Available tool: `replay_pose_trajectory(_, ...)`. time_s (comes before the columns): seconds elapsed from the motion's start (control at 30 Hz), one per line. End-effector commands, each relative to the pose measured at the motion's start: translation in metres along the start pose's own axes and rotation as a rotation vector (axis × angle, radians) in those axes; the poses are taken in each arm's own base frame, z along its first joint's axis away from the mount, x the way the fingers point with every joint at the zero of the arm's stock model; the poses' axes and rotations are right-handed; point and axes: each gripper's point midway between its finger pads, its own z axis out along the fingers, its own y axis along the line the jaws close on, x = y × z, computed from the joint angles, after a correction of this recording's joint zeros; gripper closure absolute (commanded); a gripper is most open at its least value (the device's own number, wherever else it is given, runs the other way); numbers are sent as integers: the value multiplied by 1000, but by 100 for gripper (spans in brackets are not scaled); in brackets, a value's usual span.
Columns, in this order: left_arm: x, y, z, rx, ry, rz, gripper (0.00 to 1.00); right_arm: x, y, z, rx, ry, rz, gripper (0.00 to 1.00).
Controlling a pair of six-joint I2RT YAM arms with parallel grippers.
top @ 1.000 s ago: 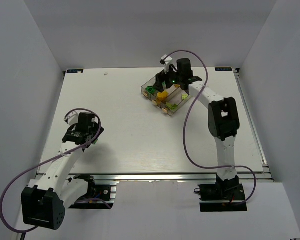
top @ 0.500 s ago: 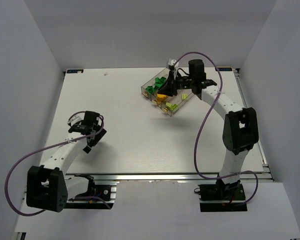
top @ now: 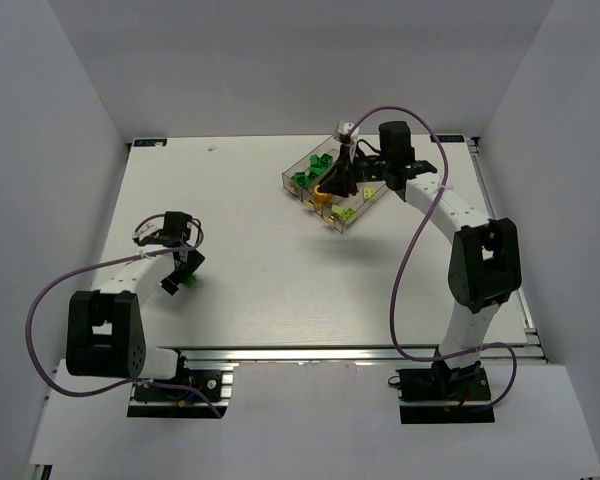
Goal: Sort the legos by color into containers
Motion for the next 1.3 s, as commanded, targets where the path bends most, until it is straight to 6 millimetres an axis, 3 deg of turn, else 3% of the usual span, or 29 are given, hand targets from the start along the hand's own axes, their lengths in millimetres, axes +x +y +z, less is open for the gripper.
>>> replay_pose_trajectory(0.0,-13,-13,-1,38,-30,-7,21,-25,4,-11,17,-32,-64,68)
replay_pose_trajectory(0.5,-7,-8,15,7,-18,-10,36,-32,0,-14,30,-40,-73,67)
replay_pose_trajectory(0.73,-7,-7,16,2,-19,-15,51,-32,0,-16,37,-37,-69,67)
replay_pose_trajectory(1.07,-2,-7,17,7,-1,-12,52,-33,-3,-21,46,-41,-69,67)
replay_pose_trajectory(1.17,2,-7,18,16,14,-13,67,-33,-4,-22,48,-42,-68,67)
replay_pose_trajectory(1.27,2,-20,12,79,32,-20,84,-34,-5,-24,53,-43,-68,67)
